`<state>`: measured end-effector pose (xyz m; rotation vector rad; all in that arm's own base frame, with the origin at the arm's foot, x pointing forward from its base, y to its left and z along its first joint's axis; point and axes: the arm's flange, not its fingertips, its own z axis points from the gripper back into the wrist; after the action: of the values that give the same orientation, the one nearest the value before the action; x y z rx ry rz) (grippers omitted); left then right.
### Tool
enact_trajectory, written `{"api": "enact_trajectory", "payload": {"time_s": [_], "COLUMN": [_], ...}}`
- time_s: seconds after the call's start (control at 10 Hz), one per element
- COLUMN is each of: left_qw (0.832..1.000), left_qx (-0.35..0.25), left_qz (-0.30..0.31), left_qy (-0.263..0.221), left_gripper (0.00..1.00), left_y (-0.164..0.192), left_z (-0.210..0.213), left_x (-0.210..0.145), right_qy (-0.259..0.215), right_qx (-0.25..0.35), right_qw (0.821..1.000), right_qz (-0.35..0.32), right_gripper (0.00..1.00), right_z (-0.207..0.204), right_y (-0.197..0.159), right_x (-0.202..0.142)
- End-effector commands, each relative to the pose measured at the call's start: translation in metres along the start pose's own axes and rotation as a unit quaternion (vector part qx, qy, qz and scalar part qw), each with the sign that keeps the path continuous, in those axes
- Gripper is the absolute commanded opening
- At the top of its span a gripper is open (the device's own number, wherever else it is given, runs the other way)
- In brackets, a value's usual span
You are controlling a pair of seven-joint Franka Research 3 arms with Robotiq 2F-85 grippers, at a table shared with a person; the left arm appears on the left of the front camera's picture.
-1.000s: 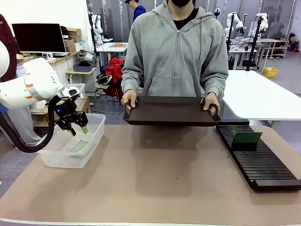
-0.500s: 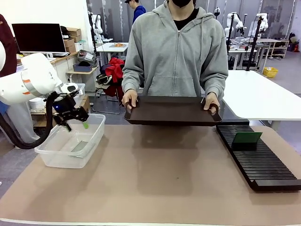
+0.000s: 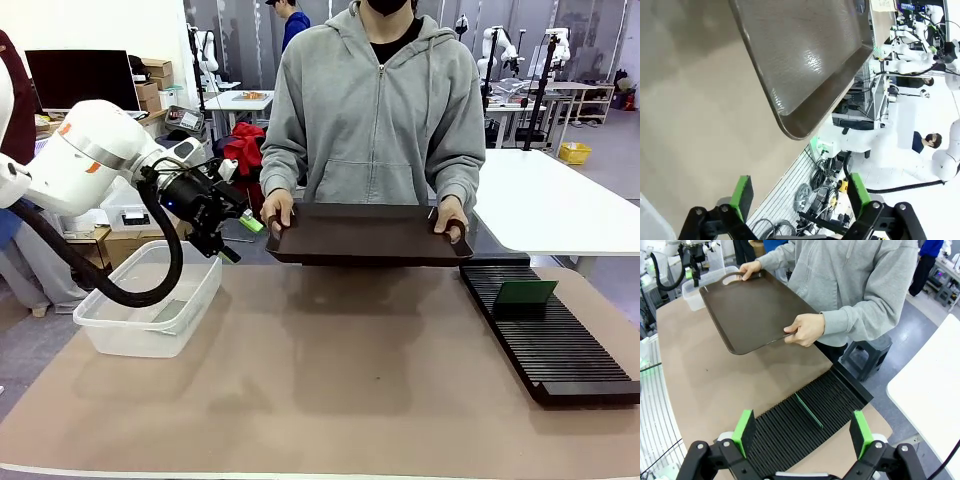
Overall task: Sort PCBs into racks and boxes based on the side picked up.
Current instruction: If the short side of the Blank PCB is picked up, insert it into the PCB Rack ; if the long side is picked up, place it in the Organizing box.
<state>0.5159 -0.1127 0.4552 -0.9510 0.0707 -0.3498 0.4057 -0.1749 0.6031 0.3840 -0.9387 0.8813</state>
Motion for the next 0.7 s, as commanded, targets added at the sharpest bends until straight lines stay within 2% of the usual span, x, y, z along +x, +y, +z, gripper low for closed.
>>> {"api": "enact_trajectory", "payload": {"time_s": [0.0,0.6], "left_qw": [0.999,0.999], "left_qx": [0.038,0.038], "left_qz": [-0.008,-0.008], "left_qy": [-0.013,-0.013], "left_gripper": [1.00,1.00], "left_y": [-0.0090,-0.0090], "left_z": [-0.0073,-0.0073], "left_x": [0.0027,0.0027], "right_qy": [0.001,0.001], "right_qx": [-0.001,-0.001], "right_qw": [1.000,1.000], "right_qz": [-0.002,-0.002], "right_gripper": [1.00,1.00], "right_z": [-0.0013,-0.0013], "right_y": [-0.0004,-0.0004], "right_x": [0.0006,0.0006]}}
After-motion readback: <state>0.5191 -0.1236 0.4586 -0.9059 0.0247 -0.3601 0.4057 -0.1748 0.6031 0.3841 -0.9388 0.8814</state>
